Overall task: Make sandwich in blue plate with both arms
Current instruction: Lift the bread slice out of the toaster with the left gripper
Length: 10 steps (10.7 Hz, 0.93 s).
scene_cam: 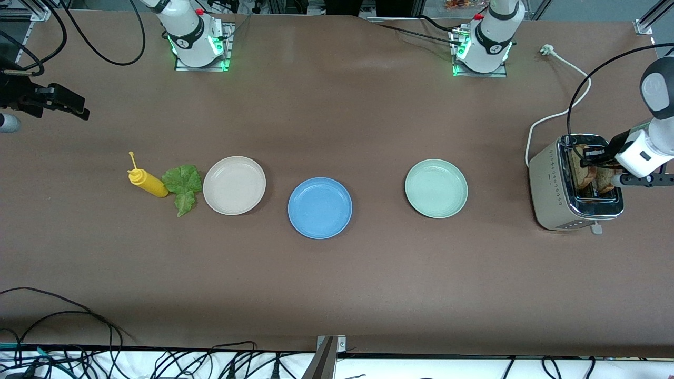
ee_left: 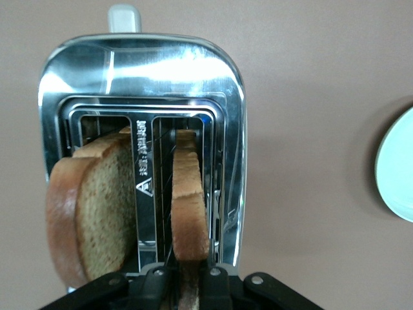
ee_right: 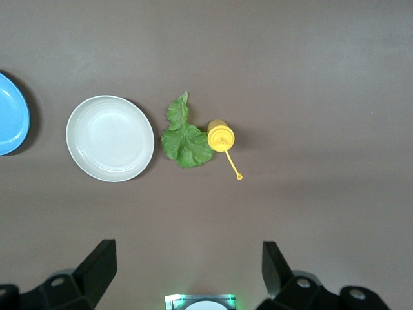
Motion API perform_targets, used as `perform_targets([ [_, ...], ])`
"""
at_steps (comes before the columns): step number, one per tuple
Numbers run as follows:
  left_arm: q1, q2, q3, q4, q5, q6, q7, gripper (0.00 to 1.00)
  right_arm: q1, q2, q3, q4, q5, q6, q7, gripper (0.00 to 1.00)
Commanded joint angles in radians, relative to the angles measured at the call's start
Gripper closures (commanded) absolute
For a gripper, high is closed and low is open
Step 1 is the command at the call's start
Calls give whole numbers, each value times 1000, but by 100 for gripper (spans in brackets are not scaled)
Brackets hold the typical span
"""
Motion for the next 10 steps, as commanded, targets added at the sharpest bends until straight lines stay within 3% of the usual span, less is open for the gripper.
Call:
perform_targets([
  [1, -2, -43, 4, 20, -13, -79, 20, 100, -2, 5, -4, 18, 13, -15, -7, 0],
  [7, -13, -46, 4, 195, -6, -267, 19, 100, -2, 5, -4, 18, 13, -16, -6, 0],
  [10, -33, -66, 3, 213, -8, -281, 16, 100, -2, 5, -4, 18, 13, -16, -6, 0],
])
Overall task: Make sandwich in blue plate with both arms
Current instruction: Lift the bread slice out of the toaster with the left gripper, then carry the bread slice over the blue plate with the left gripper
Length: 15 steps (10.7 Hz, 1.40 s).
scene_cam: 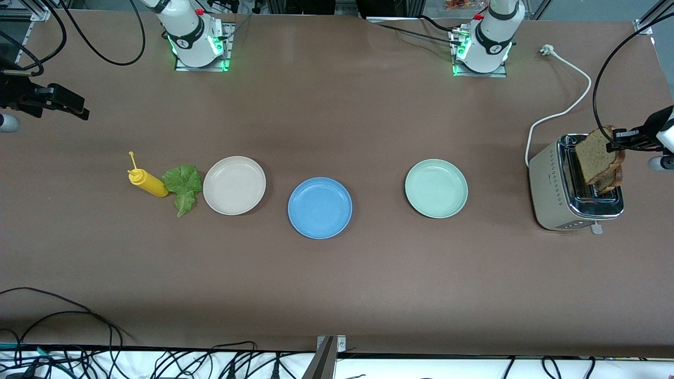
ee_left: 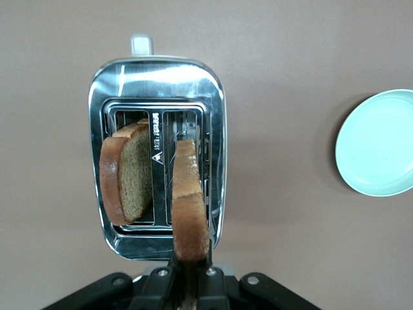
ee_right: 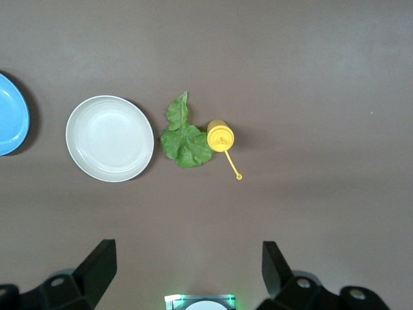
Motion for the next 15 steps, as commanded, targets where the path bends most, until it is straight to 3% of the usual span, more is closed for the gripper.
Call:
perform_targets([
  [1, -27, -21, 1, 15, -20, -26, 15, 100, -2, 5, -3, 18, 13, -18, -7, 0],
  [4, -73, -19, -5, 12, -101, -23, -66, 100, -2, 5, -3, 18, 13, -16, -9, 0],
  [9, -143, 36, -131, 11, -272, 50, -288, 100, -2, 5, -3, 18, 13, -18, -9, 0],
  [11, -162, 81, -149, 14, -397, 81, -388, 100, -2, 5, -3, 18, 13, -16, -9, 0],
  [15, -281, 172, -195, 14, -651, 281, -443, 100, -3, 5, -4, 18, 12, -16, -10, 0],
])
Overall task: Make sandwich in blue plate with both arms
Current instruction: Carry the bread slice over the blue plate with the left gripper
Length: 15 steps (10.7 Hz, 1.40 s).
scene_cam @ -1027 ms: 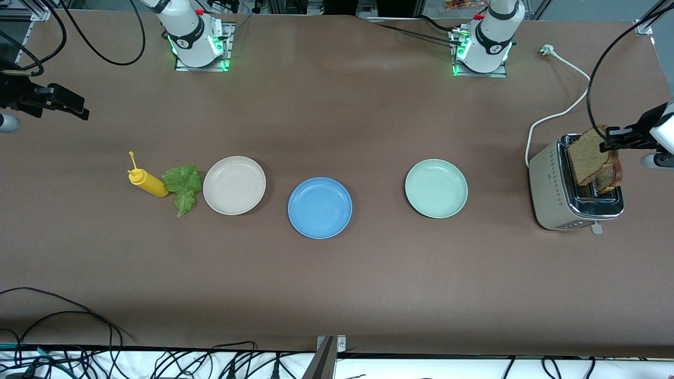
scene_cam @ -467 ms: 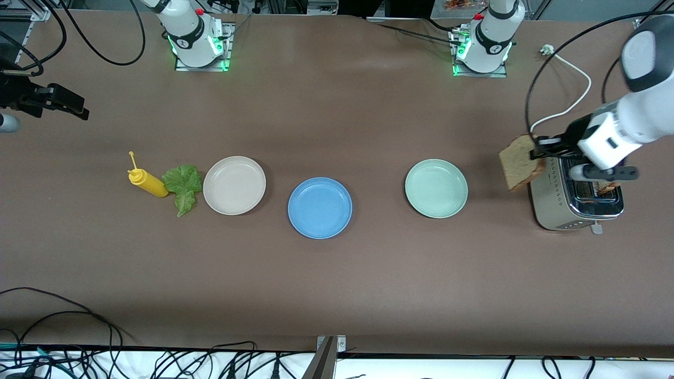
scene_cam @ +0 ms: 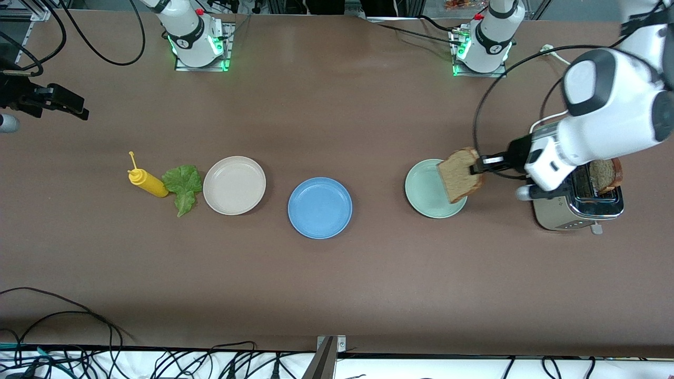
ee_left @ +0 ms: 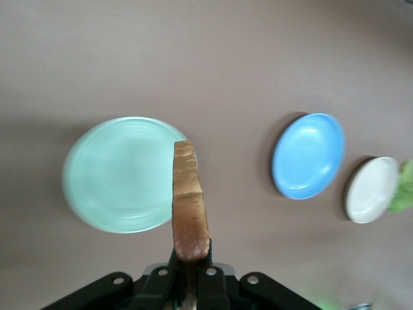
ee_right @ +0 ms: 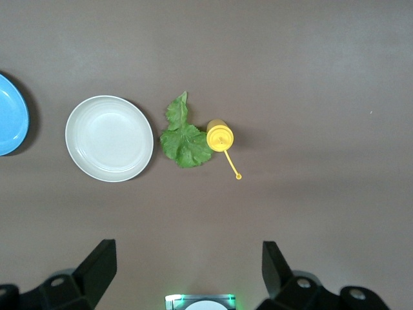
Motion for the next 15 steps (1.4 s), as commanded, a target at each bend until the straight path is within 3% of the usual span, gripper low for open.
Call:
perform_targets([
  [1, -103, 76, -15, 15, -205, 145, -63, 100, -5, 5, -3, 18, 12, -16, -10, 0],
  [7, -321, 341, -17, 234, -310, 432, -74, 100, -5, 5, -3, 18, 13, -16, -7, 0],
  [10, -398, 515, -14, 425, -336, 500, -85, 100, -5, 5, -3, 18, 13, -16, -7, 0],
  [12, -459, 591, -15, 460, -341, 621, -86, 100, -6, 5, -3, 18, 13, -11, -9, 0],
  [15, -516, 663, -15, 490, -350, 649, -102, 100, -6, 5, -3, 19, 12, -9, -9, 0],
])
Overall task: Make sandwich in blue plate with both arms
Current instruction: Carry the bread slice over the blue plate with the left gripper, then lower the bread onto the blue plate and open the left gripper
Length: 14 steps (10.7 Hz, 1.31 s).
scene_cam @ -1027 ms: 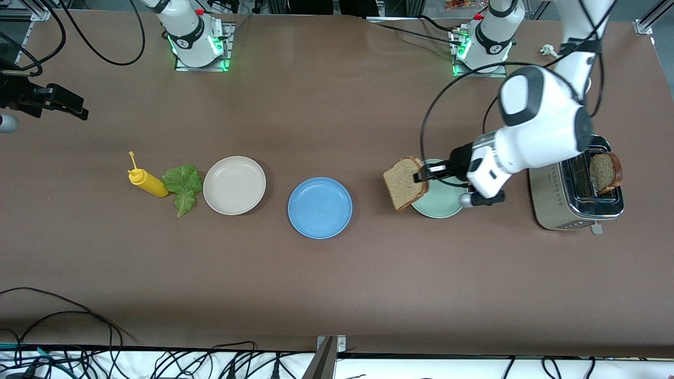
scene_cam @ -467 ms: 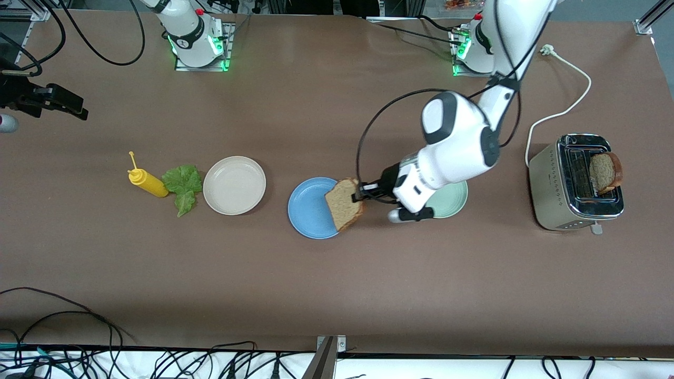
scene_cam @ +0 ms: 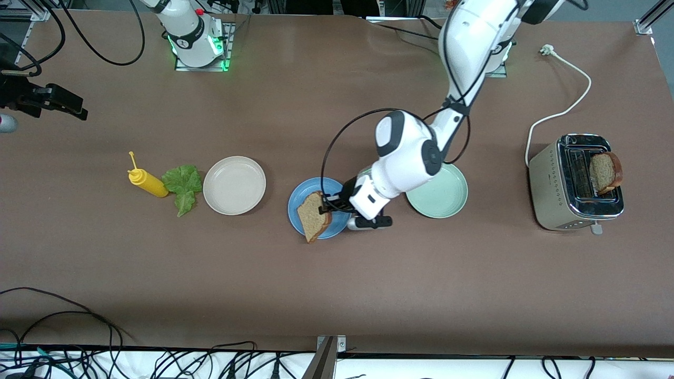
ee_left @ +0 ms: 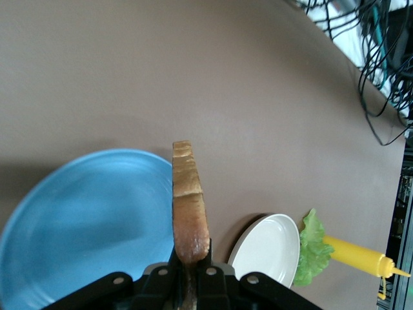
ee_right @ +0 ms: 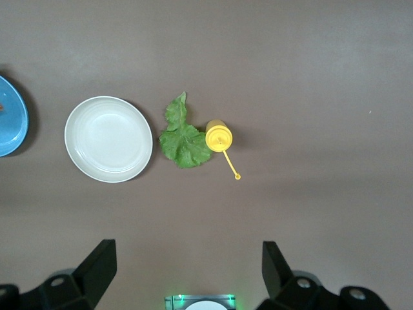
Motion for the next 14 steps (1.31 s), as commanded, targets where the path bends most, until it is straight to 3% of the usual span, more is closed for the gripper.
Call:
perform_targets([
  [1, -51, 71, 13, 72, -35, 11, -33, 100, -4, 4, -1, 19, 12, -10, -9, 0],
  [6, -53, 48, -5, 46, -32, 0, -87, 100, -4, 4, -1, 19, 12, -10, -9, 0],
  [11, -19, -30, -37, -110, -20, -6, -38, 100, -4, 4, -1, 19, 12, -10, -7, 0],
  [14, -3, -36, -47, -124, -20, -8, -18, 100, -4, 4, -1, 19, 12, -10, -9, 0],
])
